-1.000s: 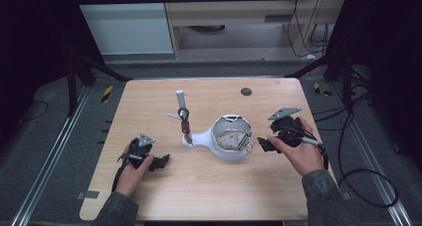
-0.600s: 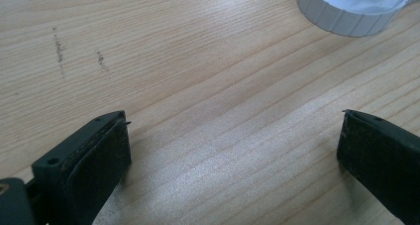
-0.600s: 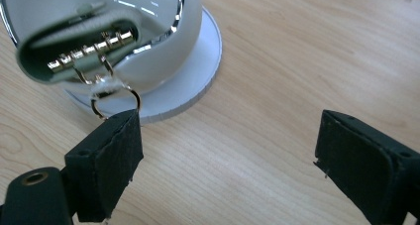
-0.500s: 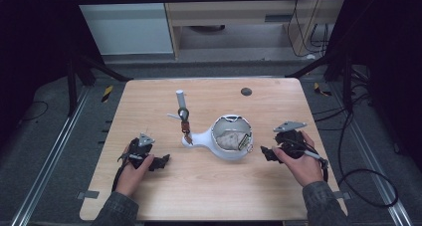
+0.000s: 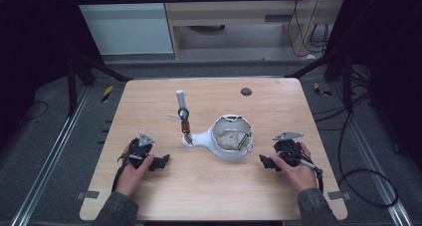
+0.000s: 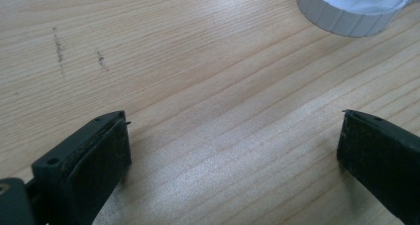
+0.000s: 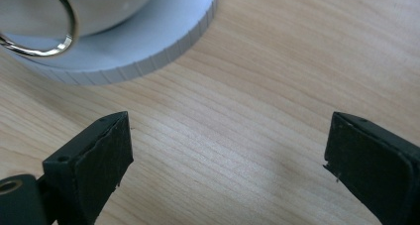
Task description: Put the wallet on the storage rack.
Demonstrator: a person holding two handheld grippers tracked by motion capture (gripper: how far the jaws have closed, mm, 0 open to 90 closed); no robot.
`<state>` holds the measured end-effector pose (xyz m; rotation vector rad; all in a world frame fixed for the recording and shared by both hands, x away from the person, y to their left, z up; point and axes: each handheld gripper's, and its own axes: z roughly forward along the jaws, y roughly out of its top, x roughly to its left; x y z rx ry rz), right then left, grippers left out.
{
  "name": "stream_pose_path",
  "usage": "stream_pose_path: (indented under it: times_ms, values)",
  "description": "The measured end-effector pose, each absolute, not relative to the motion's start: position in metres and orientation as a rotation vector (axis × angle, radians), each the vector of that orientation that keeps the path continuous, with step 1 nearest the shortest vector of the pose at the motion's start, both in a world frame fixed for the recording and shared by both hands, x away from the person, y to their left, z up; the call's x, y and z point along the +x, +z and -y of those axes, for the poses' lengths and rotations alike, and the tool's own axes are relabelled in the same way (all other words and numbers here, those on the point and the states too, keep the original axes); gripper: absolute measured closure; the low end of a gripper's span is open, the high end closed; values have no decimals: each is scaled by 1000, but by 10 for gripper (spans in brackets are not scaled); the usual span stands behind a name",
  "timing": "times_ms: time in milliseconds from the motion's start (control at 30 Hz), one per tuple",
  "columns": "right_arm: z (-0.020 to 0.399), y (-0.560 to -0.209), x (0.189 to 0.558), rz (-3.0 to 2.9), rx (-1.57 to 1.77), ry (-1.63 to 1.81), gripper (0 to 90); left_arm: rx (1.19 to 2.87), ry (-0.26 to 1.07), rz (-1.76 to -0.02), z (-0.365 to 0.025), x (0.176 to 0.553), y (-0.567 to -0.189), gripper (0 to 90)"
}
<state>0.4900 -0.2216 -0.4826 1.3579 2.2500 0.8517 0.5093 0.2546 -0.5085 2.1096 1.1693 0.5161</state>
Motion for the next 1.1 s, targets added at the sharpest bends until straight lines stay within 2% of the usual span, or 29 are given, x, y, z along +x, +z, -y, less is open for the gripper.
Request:
stream_pose_path:
  times_ms: [767,1100]
  values:
    - [228,-503,509,-2176,1444,848,49,2110,517,-1169,-255,509,-508,0]
    - [225,-509,508,-2145,1437,860,15,2109,517,-1170,-255,509,-509,0]
